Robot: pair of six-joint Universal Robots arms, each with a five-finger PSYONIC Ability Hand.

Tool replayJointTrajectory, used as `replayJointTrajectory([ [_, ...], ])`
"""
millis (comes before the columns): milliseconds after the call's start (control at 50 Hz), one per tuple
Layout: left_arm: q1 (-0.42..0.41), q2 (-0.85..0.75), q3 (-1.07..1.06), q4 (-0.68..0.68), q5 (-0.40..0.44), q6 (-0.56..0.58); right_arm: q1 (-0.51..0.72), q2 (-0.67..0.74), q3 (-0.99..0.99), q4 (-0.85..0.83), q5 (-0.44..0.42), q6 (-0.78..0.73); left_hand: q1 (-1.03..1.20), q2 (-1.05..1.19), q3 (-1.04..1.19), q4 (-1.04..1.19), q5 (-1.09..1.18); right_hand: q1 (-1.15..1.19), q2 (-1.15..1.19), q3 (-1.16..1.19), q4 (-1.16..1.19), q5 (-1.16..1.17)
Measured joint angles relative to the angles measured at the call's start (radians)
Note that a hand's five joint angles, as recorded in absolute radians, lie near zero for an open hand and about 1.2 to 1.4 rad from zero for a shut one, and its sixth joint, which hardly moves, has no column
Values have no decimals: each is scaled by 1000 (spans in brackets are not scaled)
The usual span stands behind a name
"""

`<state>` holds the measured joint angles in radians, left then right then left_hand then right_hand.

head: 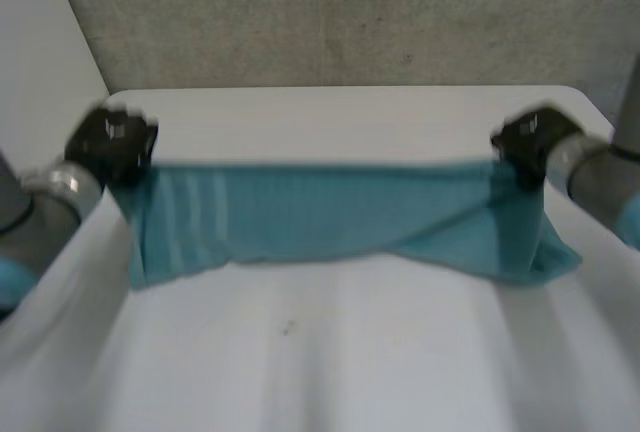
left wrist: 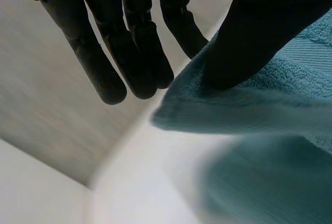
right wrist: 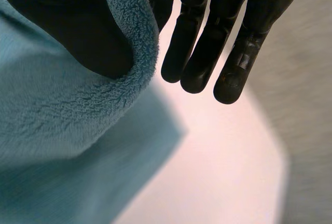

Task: Fold the laundry

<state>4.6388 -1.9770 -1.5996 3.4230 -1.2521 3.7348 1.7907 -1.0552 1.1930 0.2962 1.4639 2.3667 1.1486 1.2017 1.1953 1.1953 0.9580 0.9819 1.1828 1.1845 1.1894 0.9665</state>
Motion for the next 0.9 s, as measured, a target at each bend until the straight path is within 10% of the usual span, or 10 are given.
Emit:
replayJointTrajectory([
  [220, -91, -2, 571, 221, -199, -136, 69, 23, -546, -414, 156, 112, 0, 0, 0, 1, 0, 0, 0, 0, 0, 0],
  [520, -46, 101, 216, 360, -209, -218, 71, -221, 75, -620, 50, 138, 0, 1, 0, 3, 0, 0, 0, 4, 5, 9],
  [860, -10, 2, -178, 419, -89, -203, 76, 41, 377, -565, 45, 176, 0, 1, 1, 4, 0, -2, -8, -1, -2, 18],
  [900, 1, 4, -189, 419, -88, -204, 72, 26, 390, -550, 42, 189, 0, 1, 1, 4, 0, -259, -342, -318, -322, -264],
])
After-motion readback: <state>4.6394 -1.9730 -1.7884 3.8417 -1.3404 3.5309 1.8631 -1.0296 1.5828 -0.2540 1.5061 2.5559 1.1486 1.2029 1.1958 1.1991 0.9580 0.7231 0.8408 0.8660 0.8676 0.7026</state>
